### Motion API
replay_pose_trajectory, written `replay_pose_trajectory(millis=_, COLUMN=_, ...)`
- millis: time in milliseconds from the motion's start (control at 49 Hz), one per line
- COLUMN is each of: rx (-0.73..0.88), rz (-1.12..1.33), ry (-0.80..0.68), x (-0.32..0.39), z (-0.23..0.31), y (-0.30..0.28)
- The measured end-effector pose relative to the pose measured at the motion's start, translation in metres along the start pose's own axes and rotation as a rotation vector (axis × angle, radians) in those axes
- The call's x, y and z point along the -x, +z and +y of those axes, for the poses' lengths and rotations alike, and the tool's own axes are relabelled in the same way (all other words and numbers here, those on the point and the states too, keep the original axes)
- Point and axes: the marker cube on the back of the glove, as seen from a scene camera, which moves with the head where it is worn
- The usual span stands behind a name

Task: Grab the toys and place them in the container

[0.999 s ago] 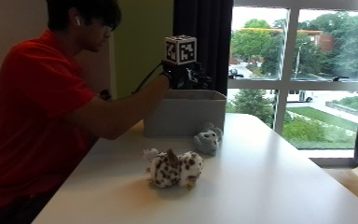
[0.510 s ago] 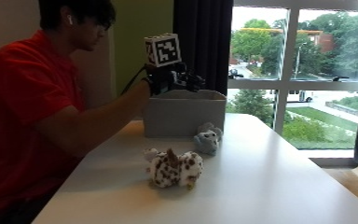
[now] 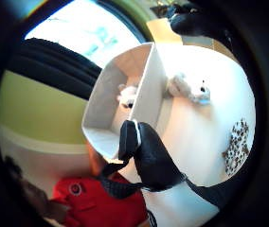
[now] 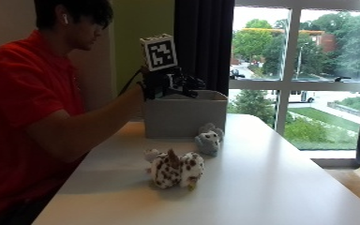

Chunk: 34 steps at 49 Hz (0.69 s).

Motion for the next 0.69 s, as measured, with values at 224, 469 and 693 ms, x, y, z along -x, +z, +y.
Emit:
replay_pose_trajectory(millis=224, rx=0.005, rz=0.027, ry=0.017, x=-0.004, z=0.015, y=0.003)
replay_pose_trajectory(millis=469, rx=0.04, rz=0.048, ry=0.066, x=-0.022, z=0.041, y=0.015)
replay_pose_trajectory(millis=693, rx=0.063, rz=0.052, ry=0.127, x=-0.026, z=0.078, y=0.021)
